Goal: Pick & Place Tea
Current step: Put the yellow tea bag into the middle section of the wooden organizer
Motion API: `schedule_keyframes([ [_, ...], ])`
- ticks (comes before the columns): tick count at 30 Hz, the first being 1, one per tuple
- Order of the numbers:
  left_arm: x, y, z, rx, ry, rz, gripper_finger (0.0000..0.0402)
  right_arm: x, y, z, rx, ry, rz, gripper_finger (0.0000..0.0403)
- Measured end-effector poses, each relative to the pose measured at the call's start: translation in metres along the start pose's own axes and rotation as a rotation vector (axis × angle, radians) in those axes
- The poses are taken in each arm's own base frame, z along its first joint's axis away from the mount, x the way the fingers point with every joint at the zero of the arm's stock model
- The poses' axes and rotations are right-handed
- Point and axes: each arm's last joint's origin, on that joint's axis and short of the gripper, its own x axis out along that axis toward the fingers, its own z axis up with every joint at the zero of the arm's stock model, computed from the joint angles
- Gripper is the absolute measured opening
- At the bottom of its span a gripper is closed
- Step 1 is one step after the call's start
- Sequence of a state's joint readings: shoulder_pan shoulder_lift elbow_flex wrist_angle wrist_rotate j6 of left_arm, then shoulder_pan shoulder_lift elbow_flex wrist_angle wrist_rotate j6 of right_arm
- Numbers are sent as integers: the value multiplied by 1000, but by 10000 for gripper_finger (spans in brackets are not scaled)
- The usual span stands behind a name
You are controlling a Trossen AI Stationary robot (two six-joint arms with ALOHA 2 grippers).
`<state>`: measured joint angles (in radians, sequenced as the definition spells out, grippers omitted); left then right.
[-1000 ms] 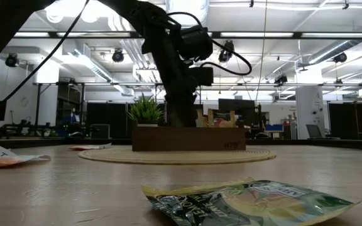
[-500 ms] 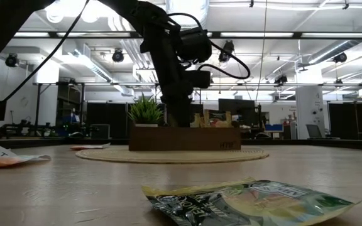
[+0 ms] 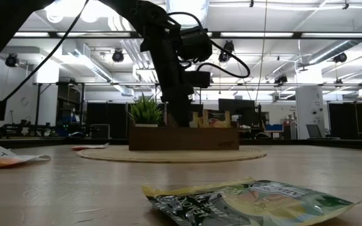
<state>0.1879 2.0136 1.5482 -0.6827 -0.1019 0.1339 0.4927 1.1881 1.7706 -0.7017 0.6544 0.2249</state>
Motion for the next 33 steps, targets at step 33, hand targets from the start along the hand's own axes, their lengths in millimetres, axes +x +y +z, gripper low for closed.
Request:
schedule_keyframes([
  [33, 4, -2, -3, -62, 2, -30, 71, 0, 0, 0, 3, 0, 1, 68],
])
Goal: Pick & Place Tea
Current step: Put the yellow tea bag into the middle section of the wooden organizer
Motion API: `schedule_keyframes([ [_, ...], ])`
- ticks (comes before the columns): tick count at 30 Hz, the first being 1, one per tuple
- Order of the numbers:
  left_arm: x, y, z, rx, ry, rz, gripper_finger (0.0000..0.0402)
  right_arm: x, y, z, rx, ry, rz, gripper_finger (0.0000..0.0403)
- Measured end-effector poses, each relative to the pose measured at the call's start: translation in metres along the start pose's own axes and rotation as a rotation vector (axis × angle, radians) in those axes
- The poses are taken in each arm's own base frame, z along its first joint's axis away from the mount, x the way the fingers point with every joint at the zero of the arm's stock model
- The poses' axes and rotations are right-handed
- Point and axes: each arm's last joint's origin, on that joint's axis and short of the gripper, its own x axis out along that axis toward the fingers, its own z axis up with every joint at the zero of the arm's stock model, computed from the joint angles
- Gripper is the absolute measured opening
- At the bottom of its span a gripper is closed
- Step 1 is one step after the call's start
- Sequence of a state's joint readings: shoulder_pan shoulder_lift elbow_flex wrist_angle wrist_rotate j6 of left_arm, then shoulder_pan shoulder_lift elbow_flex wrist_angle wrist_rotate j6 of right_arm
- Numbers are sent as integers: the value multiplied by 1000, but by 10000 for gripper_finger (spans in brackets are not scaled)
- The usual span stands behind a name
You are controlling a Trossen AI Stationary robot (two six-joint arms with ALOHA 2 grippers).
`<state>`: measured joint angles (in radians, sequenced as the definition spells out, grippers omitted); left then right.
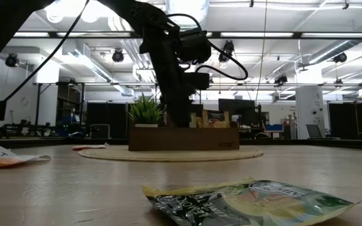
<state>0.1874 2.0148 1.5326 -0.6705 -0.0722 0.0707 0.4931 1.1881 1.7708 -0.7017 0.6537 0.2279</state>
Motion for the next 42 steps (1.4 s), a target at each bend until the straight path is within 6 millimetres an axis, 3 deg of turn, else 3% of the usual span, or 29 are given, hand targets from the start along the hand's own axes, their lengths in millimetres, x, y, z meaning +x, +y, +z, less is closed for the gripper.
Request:
schedule_keyframes([
  [4, 0, 0, 0, -14, 2, 7, 87, 0, 0, 0, 0, 0, 2, 68],
  [17, -3, -1, -1, -17, 8, -6, 88, 0, 0, 0, 0, 0, 2, 68],
  [27, -23, -2, 1, -16, -30, -40, 88, 0, 0, 0, -3, 0, 2, 68],
  [42, -28, -3, 4, -39, -29, -80, 88, 0, 0, 0, -3, 0, 3, 68],
])
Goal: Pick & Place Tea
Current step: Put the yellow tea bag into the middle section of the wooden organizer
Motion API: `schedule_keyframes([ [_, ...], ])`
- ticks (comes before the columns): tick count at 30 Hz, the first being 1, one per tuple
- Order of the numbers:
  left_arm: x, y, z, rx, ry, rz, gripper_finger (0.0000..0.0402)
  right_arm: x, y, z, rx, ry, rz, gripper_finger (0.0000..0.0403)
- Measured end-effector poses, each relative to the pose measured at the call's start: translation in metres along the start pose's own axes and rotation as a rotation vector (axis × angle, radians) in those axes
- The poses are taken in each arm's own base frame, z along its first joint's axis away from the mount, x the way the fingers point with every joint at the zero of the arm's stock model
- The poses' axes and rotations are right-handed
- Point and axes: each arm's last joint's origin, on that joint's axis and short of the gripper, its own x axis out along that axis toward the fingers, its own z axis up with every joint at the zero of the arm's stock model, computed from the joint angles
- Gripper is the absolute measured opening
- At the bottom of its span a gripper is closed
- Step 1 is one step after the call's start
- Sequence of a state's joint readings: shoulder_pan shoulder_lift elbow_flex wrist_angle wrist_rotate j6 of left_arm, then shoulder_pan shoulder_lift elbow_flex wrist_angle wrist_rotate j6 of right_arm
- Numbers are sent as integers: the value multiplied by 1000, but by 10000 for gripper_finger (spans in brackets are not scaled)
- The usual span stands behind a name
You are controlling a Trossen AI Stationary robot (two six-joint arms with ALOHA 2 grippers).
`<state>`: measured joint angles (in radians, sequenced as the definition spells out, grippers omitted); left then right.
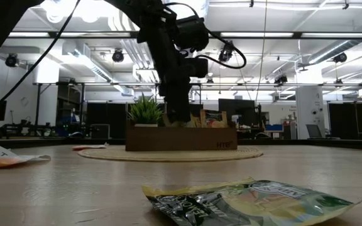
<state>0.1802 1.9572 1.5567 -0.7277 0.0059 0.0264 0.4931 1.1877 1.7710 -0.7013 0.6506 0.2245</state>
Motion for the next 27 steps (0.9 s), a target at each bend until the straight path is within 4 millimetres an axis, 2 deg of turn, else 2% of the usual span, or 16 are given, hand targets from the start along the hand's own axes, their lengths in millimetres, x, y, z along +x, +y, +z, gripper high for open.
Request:
schedule_keyframes([
  [9, -33, 0, 11, -15, 87, -2, 88, 0, 0, 0, -12, 1, 2, 68],
  [14, -52, -7, 16, -38, 64, -22, 88, 0, 0, 0, -16, 2, 4, 68],
  [20, -74, -27, 15, -61, 16, -56, 88, 0, 0, -2, -30, 25, 20, 68],
  [27, -92, -65, 11, -71, -14, -102, 88, -1, 0, -8, -30, 85, 69, 68],
])
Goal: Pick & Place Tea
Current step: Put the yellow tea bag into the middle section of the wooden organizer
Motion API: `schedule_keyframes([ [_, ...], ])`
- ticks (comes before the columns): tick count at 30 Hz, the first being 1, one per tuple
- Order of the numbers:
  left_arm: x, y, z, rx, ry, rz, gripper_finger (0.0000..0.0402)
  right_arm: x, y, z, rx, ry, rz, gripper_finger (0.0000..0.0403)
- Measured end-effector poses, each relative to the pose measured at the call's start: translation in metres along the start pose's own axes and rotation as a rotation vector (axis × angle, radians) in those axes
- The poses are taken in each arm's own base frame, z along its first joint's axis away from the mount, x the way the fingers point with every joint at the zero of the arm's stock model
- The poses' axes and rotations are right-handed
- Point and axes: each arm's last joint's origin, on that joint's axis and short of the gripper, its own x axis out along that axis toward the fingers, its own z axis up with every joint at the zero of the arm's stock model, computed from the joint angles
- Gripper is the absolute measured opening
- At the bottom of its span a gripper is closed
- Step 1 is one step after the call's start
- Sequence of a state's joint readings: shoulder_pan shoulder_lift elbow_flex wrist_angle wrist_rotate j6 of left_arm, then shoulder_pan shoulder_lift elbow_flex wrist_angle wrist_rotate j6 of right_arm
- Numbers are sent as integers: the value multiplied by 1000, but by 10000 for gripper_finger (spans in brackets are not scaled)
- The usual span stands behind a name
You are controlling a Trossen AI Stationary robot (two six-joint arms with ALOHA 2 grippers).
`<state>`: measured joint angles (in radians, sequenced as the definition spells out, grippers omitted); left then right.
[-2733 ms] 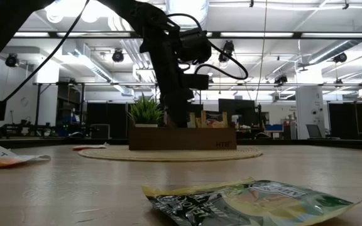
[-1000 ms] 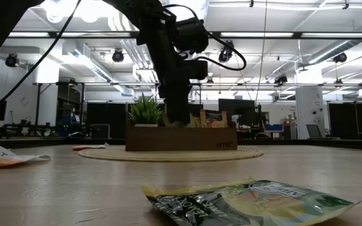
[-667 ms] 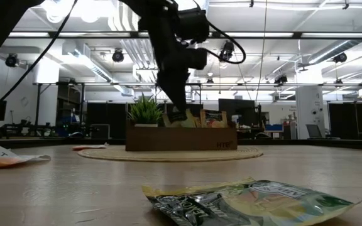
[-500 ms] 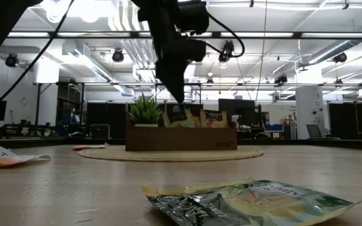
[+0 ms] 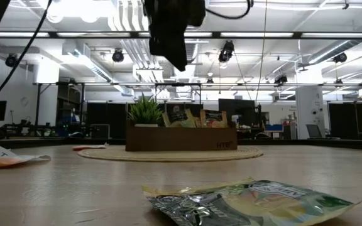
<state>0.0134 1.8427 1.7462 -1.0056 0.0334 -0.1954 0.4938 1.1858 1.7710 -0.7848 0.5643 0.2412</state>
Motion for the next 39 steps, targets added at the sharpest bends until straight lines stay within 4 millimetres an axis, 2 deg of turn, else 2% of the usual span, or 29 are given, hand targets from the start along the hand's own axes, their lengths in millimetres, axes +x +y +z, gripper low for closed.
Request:
schedule_keyframes([
  [16, -15, -105, -35, -47, -1, -103, 87, -8, 7, -20, -6, 176, 48, 68],
  [24, -23, -155, -49, -89, -117, -171, 87, -15, 15, -27, -8, 225, 92, 68],
  [32, -31, -185, -55, -203, -200, -283, 87, -25, 24, -34, -60, 273, 161, 68],
  [39, -35, -196, -61, -279, -228, -287, 87, -32, 30, -43, -61, 329, 191, 68],
])
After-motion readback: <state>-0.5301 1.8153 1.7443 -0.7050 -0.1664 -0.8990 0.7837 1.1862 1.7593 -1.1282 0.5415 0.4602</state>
